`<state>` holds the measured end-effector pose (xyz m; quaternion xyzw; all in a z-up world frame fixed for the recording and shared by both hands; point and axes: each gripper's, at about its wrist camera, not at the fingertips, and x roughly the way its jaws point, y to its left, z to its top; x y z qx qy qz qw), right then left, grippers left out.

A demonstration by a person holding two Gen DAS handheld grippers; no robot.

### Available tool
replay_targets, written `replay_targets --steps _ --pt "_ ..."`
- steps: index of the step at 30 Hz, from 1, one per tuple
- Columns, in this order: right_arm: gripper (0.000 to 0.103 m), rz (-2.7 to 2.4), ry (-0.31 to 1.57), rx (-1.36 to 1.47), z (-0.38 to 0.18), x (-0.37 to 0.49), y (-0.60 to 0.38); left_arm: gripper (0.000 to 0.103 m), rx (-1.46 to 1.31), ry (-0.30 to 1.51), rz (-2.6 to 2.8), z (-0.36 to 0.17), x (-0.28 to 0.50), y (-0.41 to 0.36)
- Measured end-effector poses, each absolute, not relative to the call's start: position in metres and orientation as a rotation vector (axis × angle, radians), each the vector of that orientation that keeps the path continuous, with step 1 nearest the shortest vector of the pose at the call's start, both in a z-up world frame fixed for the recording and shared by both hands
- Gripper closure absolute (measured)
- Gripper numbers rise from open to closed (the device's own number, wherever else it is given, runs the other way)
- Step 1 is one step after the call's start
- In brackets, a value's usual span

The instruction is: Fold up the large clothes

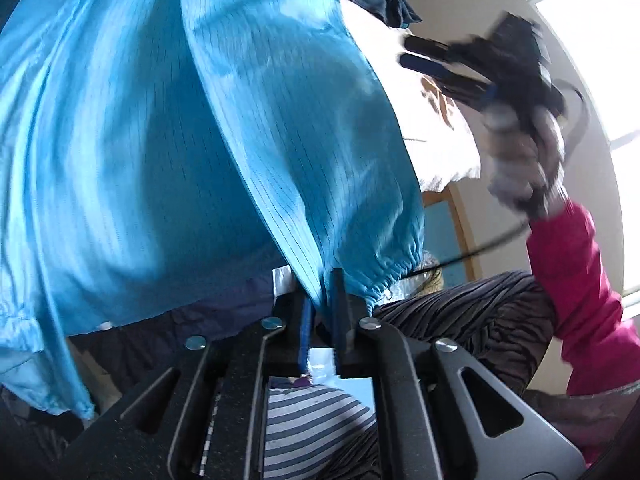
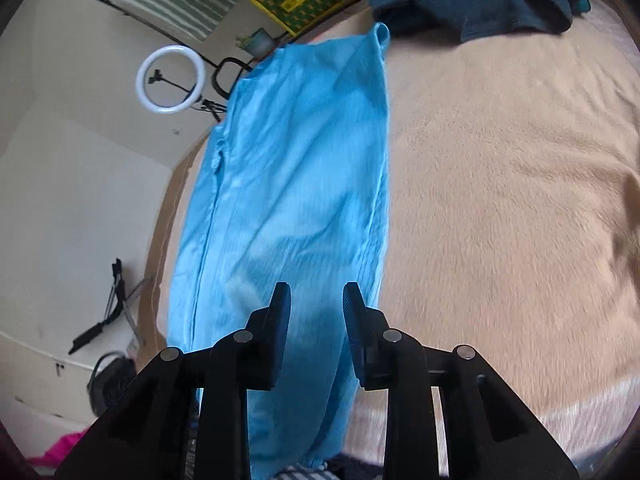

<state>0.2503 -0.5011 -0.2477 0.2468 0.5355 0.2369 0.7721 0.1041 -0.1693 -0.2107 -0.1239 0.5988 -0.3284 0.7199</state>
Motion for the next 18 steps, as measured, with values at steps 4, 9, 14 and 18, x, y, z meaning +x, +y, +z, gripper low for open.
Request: replay_targets --steps 4,9,14,18 --pt "0.076 0.480 1.224 0.501 -0.270 0.272 -0.489 0.094 -0.252 1.284 -0.720 -0.201 0.097 -0.169" --pt "0.086 0.446 1.255 0.479 -0.282 0.279 -0.485 0.094 -0.255 1.294 -0.716 -0.206 0.100 -0.172" --pt "0.102 0.422 1.190 0.383 -0.266 0.275 -0.479 0.094 -0.253 1.291 -0.715 -0.204 0.099 -0.170" --pt "0.103 0.340 1.153 0.324 -0.256 0.274 -0.496 0.094 -0.252 1.276 -0.706 -0.199 0.096 -0.163"
